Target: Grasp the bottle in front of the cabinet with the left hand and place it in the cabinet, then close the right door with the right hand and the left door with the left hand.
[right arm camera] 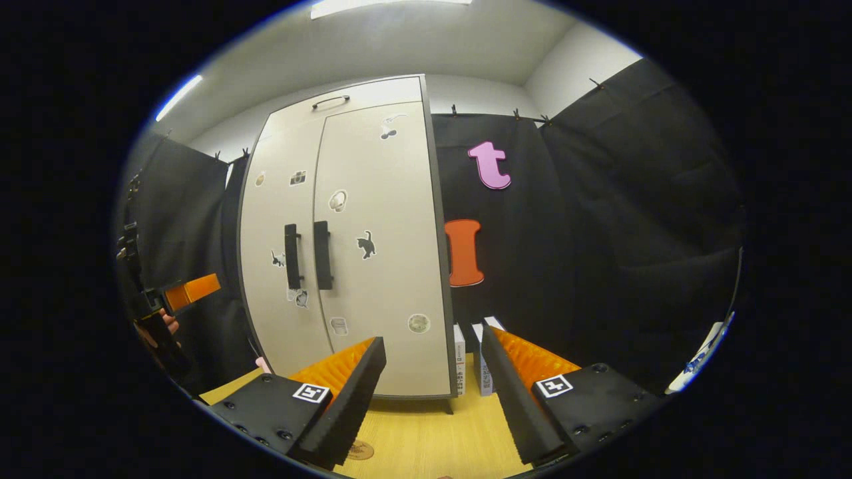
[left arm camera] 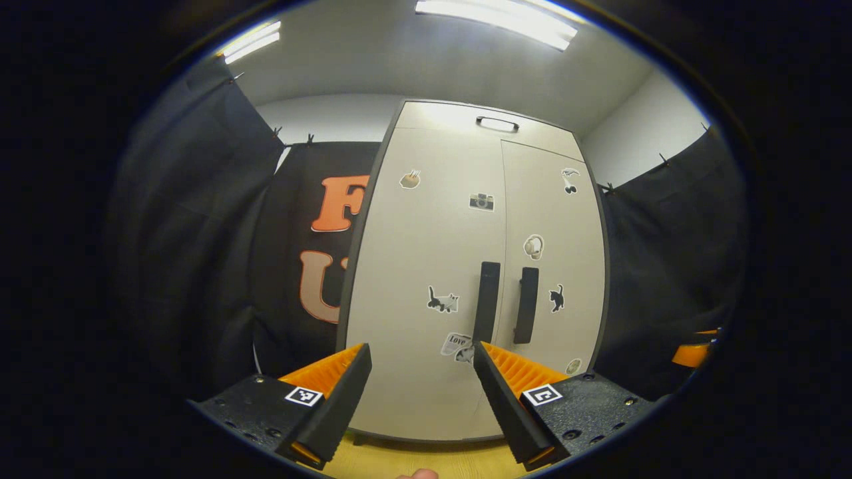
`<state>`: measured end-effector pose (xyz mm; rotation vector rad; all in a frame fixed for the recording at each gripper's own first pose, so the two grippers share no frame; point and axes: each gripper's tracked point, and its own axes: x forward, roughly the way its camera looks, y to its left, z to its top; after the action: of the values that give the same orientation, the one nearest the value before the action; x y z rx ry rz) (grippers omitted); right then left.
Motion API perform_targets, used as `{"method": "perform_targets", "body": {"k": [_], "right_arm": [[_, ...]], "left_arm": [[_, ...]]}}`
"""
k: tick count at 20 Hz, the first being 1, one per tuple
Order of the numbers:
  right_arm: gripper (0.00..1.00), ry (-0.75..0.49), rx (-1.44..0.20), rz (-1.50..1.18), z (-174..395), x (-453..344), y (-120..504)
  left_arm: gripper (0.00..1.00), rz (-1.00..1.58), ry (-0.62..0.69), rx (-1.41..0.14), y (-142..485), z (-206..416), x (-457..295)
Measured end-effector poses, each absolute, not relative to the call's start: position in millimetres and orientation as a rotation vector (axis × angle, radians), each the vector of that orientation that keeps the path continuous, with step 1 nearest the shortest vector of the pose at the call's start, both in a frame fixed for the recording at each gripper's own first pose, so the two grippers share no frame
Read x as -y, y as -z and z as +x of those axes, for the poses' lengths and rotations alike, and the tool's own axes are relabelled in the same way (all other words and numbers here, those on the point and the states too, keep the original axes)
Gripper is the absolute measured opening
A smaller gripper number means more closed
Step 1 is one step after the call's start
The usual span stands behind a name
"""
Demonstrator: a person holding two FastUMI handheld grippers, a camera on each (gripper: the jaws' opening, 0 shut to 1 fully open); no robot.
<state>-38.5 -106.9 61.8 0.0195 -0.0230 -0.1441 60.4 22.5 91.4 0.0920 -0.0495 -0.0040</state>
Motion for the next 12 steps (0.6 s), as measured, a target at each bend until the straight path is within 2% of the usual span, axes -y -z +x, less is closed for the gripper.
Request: {"method": "perform_targets", "body": {"k": [12], "right_arm": [[0.97, 0.009, -0.009, 0.017, -41, 64, -36]], "left_arm": [[0.94, 0.178, -0.103, 0.036, -61, -29, -53]]}}
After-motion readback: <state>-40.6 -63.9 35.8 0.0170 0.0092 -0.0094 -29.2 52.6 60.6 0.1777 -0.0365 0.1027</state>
